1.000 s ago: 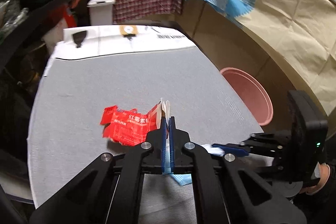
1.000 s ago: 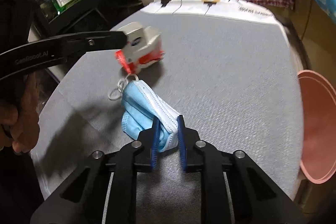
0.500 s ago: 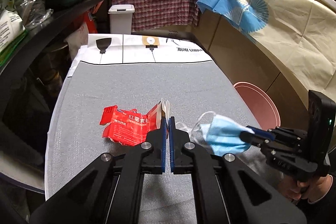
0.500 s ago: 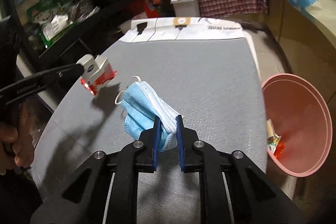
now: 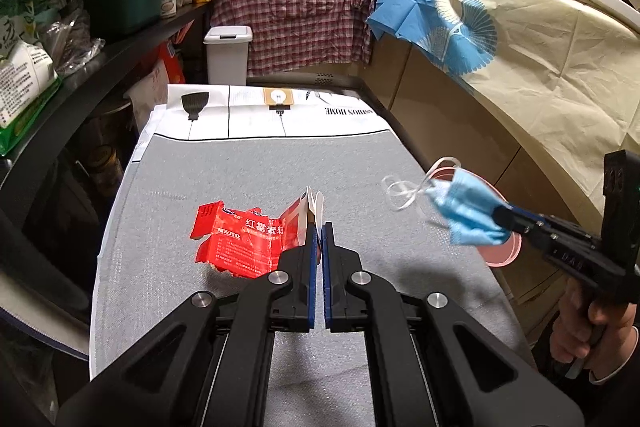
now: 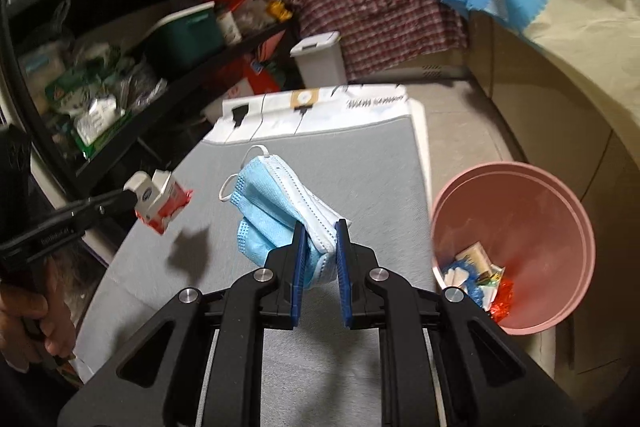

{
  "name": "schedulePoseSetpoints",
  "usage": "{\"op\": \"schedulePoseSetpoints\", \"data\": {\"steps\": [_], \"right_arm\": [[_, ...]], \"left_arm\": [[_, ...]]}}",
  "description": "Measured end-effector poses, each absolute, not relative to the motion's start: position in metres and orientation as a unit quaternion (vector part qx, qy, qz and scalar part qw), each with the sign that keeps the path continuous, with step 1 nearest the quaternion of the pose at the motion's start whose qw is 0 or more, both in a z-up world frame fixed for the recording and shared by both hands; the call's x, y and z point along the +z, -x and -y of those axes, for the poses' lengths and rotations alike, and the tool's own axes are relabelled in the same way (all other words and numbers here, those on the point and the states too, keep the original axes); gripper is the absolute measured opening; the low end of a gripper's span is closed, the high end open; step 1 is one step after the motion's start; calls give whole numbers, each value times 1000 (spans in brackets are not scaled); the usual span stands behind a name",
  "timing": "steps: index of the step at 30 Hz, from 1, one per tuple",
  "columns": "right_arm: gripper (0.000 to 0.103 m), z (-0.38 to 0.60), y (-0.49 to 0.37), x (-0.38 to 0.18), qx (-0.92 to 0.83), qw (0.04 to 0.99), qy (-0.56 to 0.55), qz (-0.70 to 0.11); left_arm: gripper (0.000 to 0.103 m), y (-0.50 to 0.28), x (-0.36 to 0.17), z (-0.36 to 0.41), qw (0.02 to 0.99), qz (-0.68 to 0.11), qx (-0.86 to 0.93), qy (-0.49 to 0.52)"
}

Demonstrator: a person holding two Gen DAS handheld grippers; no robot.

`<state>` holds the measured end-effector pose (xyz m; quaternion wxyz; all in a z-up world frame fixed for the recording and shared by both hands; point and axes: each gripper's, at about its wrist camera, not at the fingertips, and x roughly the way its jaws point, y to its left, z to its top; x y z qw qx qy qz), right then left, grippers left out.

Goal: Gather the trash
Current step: 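Carry the blue mask and red packet over the pink bucket with both tools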

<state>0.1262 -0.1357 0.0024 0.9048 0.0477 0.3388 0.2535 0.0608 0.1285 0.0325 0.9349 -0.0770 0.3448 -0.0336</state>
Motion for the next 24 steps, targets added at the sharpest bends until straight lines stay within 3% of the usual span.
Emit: {"op": "schedulePoseSetpoints", "data": {"steps": [13, 24], "right_arm": [[15, 217, -132, 46, 168, 926, -90, -324], [15, 292, -157, 49, 78, 937, -119, -318]], "left_arm": [[2, -53, 47, -106, 939, -333, -53, 72], [2, -67, 55, -43, 938, -327, -104, 51]]}}
